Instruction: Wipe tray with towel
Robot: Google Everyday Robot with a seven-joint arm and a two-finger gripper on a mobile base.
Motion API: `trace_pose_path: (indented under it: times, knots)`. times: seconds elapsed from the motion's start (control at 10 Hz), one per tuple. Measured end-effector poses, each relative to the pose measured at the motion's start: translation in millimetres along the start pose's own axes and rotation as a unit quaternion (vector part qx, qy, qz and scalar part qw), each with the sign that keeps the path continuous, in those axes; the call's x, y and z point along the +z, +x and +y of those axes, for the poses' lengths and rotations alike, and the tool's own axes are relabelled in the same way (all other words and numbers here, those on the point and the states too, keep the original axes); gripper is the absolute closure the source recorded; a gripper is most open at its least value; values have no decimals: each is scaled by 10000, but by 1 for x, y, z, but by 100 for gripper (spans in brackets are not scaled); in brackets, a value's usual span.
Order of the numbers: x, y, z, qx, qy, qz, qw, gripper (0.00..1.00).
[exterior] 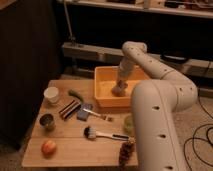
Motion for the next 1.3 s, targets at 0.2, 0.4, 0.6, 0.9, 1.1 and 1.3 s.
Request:
trace_pose_path:
  times: [0.2,0.4,0.6,0.9,1.1,1.3]
  knots:
    - [2,20,6,-369,-88,33,9993,100]
    - [2,28,6,-525,-84,69,9986,100]
    - [1,39,-14,-488,-37,126,9987,100]
    - [-9,55,-63,-280,98,156,9994,100]
    - [-19,49,-93,35,172,40,9998,100]
    - [-34,25,-121,392,246,-162,9988,100]
